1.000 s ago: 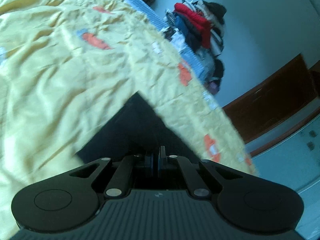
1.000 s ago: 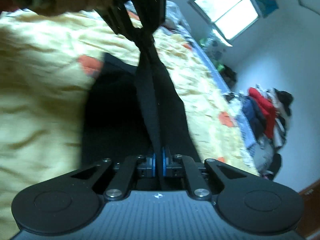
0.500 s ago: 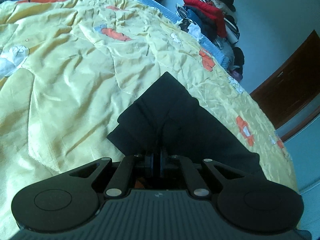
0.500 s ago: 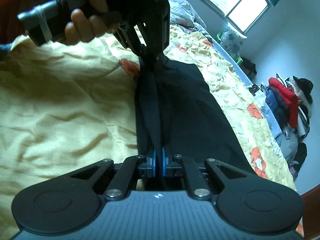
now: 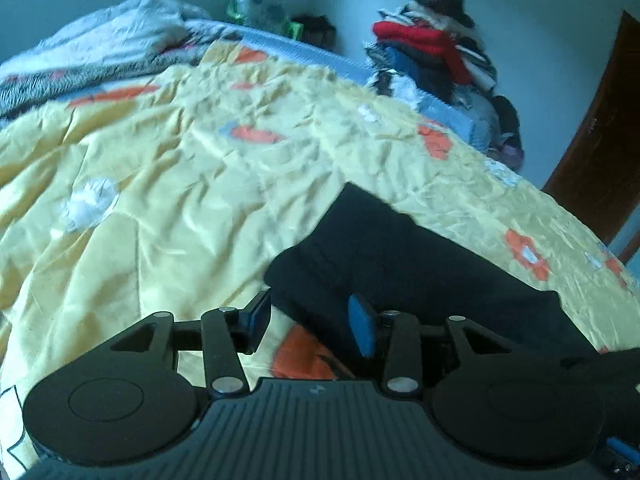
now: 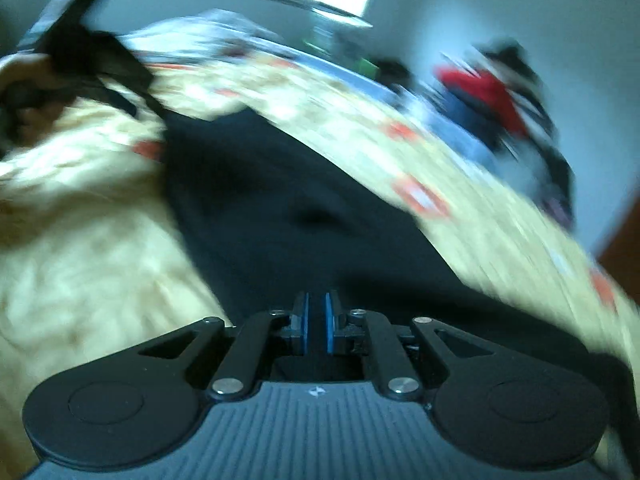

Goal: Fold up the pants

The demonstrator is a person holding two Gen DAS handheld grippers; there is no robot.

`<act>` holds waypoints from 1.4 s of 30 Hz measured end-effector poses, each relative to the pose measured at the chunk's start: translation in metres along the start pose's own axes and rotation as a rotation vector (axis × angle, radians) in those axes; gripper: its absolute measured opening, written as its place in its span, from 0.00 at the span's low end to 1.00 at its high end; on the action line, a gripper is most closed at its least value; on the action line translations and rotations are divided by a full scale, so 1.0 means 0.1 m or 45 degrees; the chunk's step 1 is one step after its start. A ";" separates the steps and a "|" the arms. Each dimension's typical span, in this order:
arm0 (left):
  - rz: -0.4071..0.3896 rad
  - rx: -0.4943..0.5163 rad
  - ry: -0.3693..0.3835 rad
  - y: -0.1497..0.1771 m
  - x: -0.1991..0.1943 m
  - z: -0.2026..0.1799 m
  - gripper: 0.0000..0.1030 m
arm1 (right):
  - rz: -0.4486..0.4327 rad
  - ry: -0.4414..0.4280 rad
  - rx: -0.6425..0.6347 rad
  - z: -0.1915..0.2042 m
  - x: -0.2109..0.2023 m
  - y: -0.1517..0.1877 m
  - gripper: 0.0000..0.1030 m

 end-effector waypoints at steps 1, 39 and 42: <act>-0.008 0.043 0.013 0.02 -0.03 -0.10 0.46 | 0.044 0.011 0.057 -0.11 0.00 0.13 0.08; -0.071 1.240 0.433 1.36 0.31 -2.75 0.61 | -0.728 -0.356 1.960 -2.87 -0.04 1.32 0.06; -0.080 1.254 0.427 1.36 0.37 -2.85 0.62 | -0.807 -0.357 1.828 -2.88 -0.35 1.17 0.06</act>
Point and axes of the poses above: each gripper's, at about its wrist camera, not at the fingertips, and x roughly the way its jaws point, z to its left, y to its underside, the point moved 2 cm from there along x, roughly the way its jaws point, and after that the axes turned 13 degrees about z, right-handed, at the moved point
